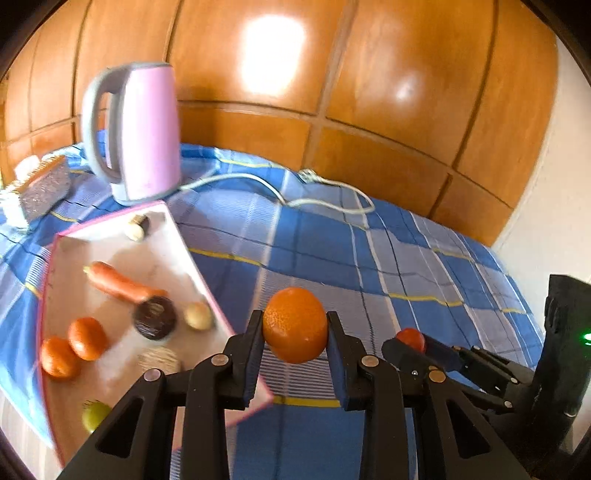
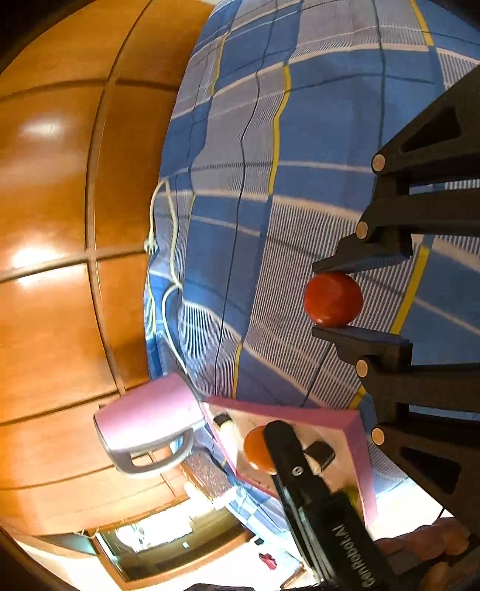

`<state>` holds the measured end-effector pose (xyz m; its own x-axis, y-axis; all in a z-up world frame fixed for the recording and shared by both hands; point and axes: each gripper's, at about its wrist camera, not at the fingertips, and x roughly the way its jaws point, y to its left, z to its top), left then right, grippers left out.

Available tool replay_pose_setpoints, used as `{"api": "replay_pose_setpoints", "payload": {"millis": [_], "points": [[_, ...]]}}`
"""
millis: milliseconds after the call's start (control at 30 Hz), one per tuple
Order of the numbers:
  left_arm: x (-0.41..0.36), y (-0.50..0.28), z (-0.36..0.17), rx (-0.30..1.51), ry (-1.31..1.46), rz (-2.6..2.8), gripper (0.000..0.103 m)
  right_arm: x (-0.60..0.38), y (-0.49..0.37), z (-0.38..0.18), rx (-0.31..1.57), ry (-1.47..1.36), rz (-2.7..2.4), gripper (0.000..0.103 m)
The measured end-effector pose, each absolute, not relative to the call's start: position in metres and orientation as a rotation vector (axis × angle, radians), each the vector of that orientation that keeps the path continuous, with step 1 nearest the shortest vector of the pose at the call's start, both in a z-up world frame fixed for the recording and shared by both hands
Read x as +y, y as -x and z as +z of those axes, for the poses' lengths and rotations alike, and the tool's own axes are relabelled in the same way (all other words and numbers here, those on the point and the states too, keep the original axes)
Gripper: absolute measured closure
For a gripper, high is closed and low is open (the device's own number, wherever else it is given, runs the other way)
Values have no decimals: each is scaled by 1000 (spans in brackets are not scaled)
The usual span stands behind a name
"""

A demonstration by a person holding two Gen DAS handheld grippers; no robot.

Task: Organize fruits
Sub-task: 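Lower the tomato into the tray with the right tool while the left tool lowers the orange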

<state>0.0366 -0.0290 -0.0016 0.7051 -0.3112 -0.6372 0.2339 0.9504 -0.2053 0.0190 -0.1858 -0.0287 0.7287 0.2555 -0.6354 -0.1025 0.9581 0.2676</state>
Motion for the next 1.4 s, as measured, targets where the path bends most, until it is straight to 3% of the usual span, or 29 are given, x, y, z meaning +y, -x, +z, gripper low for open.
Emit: {"api": "replay_pose_setpoints", "payload": {"millis": [667, 1233, 1400], "points": [[107, -64, 6, 688, 243, -35, 71, -67, -60, 6, 737, -108, 558, 76], [143, -83, -19, 750, 292, 35, 71, -2, -88, -16, 817, -79, 648, 75], [146, -85, -24, 764, 308, 48, 70, 5, -88, -18, 810, -62, 650, 66]]}}
